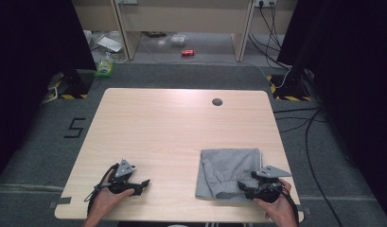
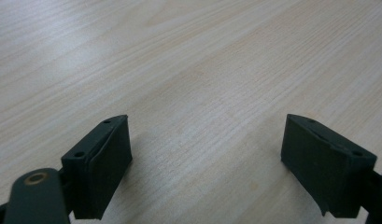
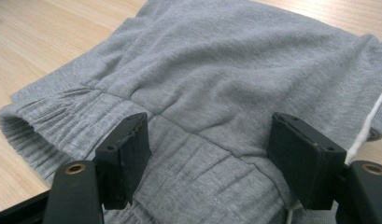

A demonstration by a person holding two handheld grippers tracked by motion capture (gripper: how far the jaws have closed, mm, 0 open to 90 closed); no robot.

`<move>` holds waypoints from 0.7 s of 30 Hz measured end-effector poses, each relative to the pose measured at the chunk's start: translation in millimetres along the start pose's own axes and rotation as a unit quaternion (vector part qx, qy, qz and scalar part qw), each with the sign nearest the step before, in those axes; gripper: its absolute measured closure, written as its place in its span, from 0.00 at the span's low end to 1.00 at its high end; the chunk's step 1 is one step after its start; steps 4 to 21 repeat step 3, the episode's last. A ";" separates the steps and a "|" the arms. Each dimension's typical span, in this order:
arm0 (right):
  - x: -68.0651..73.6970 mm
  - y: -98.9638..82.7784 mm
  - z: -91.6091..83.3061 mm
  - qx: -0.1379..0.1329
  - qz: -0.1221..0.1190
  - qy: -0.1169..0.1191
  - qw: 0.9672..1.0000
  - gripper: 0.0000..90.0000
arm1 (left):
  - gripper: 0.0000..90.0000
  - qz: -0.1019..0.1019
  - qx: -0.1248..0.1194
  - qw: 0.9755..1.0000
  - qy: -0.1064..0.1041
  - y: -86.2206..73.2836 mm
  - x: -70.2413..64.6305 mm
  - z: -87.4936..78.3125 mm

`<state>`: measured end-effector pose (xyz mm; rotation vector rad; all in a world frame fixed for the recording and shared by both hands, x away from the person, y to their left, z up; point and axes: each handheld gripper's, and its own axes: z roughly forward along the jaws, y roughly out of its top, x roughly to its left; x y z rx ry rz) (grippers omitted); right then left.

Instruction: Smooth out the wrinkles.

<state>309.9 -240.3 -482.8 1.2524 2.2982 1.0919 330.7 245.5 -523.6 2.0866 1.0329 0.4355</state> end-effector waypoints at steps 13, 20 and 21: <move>-0.2 0.0 -0.2 -0.002 0.001 0.001 1.000 0.33 | 0.17 0.000 0.000 1.000 0.000 0.0 0.0 0.0; -0.2 0.0 -0.2 -0.002 0.001 0.001 1.000 0.33 | 0.17 0.000 0.000 1.000 0.000 0.0 0.0 0.0; -0.2 0.0 -0.2 -0.002 0.001 0.001 1.000 0.33 | 0.17 0.000 0.000 1.000 0.000 0.0 0.0 0.0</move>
